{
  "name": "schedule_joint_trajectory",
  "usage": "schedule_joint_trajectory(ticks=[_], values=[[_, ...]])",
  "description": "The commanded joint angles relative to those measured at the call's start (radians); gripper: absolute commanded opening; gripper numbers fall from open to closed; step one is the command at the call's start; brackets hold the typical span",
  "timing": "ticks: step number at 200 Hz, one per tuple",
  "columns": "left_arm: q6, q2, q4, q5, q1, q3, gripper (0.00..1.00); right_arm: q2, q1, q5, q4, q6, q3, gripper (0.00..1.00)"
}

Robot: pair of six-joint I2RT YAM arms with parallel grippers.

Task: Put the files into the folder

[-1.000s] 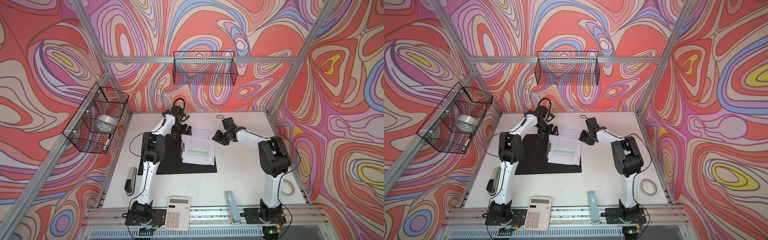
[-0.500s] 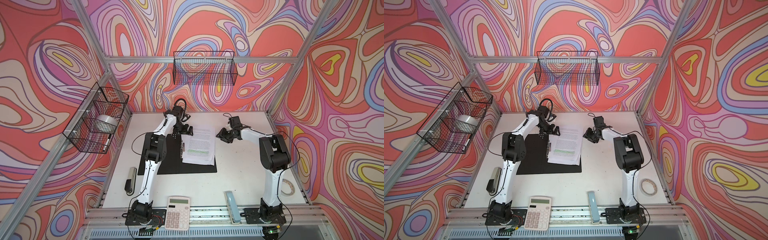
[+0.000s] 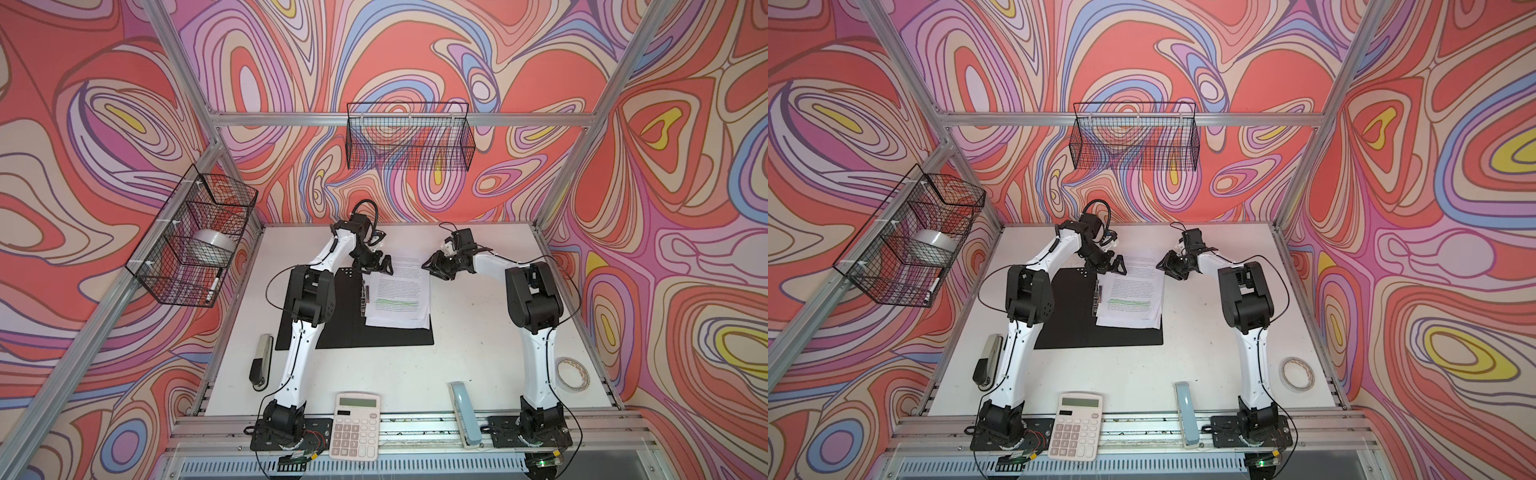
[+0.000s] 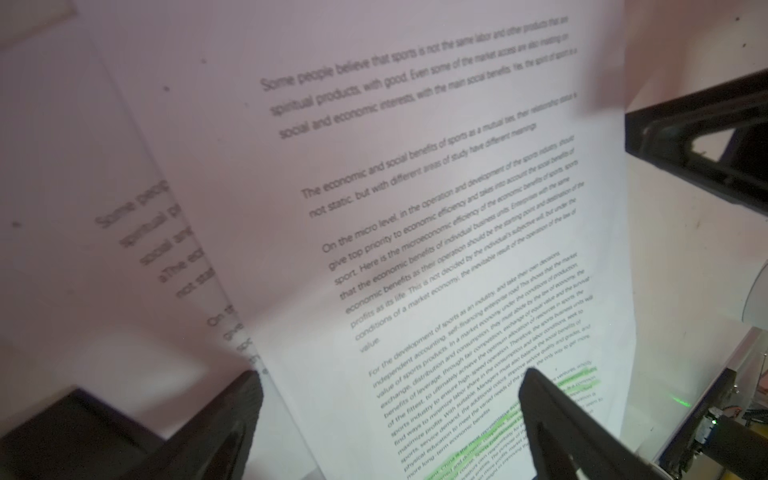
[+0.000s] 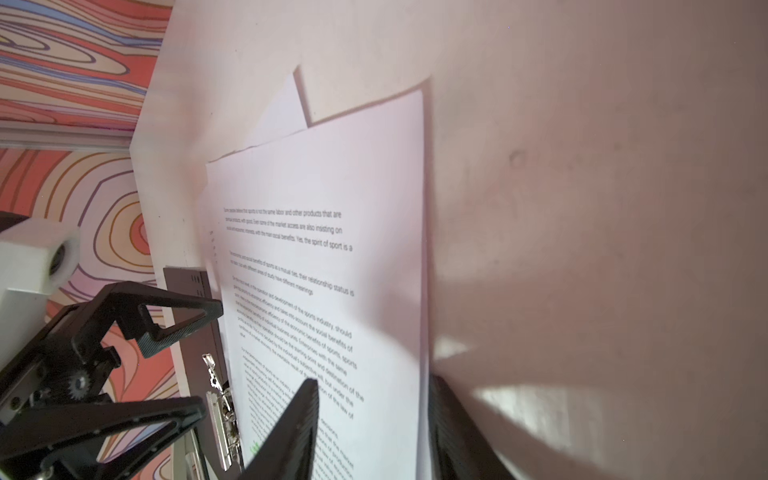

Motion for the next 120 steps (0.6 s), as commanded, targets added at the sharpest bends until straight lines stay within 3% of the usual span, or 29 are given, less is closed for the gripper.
schedule_joint_trajectory(ticks=[1, 24, 70, 120], values=[[0.022, -0.024, -0.039, -0.021, -0.004, -0.037, 0.98, 0.057, -0.002, 0.004, -0.118, -0.071, 0.040, 0.45], [-0.008, -0.113, -0.025, -0.136, 0.002, -0.098, 0.99, 0.060, -0.002, 0.029, -0.155, -0.120, 0.068, 0.44], [-0.069, -0.361, 0.053, -0.144, 0.024, -0.357, 0.98, 0.058, 0.000, 0.051, -0.212, -0.195, 0.096, 0.38], [-0.072, -0.488, 0.243, -0.018, 0.027, -0.697, 0.98, -0.037, 0.010, 0.043, -0.206, -0.232, 0.013, 0.37]])
